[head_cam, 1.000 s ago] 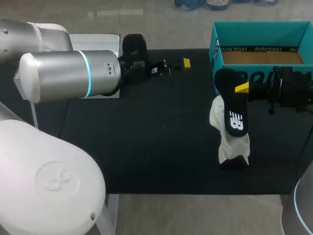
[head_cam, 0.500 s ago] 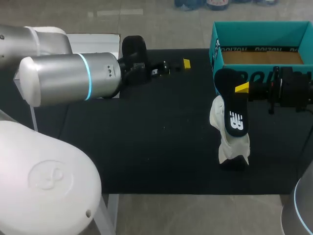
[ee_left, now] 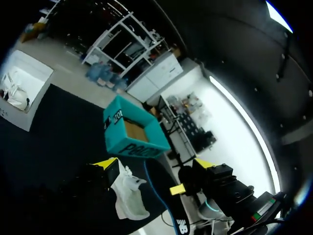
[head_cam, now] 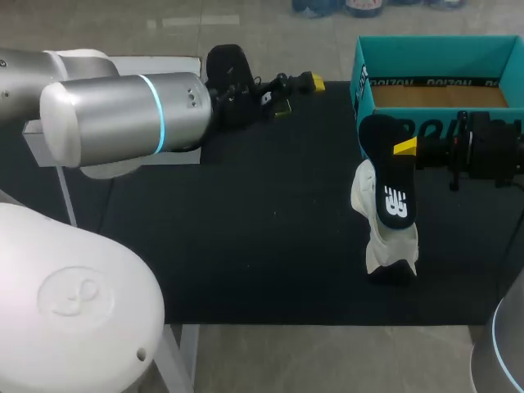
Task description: Take the shoe out of the shoebox, open the shoe tongue, remove and reinsert the insole, then place the shoe into the shoebox
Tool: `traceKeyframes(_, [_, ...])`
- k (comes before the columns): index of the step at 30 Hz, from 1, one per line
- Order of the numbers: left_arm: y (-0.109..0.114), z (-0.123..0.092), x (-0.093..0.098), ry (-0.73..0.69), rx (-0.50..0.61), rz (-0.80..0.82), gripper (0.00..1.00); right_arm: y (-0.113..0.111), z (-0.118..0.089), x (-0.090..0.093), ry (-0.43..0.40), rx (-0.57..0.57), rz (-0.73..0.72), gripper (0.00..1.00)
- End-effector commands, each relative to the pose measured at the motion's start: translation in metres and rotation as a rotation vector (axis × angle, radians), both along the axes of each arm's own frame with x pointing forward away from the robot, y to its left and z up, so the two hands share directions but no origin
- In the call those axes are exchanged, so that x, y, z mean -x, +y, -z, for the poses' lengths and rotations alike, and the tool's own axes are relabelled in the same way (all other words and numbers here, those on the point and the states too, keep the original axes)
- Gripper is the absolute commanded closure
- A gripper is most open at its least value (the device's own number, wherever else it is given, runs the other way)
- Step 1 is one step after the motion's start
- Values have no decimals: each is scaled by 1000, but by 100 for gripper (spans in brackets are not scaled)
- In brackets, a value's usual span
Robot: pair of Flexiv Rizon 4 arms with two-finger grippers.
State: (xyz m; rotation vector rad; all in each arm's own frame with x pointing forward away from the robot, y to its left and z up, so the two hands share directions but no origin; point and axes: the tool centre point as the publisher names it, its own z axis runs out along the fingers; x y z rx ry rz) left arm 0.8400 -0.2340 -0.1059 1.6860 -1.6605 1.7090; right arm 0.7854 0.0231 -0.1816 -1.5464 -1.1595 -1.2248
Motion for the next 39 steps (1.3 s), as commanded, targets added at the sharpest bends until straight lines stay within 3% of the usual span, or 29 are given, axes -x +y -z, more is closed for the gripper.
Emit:
traceKeyframes(1, [2,2,-9,381,-21,245,0,1,0,1,0,1,4,100])
traceKeyframes(11, [8,-9,-28,585,86,221,0,1,0,1,0,1,4,100])
traceKeyframes(19, [6,-10,-37,658,42,239,0,1,0,1,0,1,4,100])
traceKeyframes(23, [4,-5,-41,664,-47,373,0,1,0,1,0,1,4,100])
traceKeyframes(29, [3,1,-45,623,-152,431,0,1,0,1,0,1,4,100])
traceKeyframes(39, [-4,18,-38,586,-548,576,0,1,0,1,0,1,4,100])
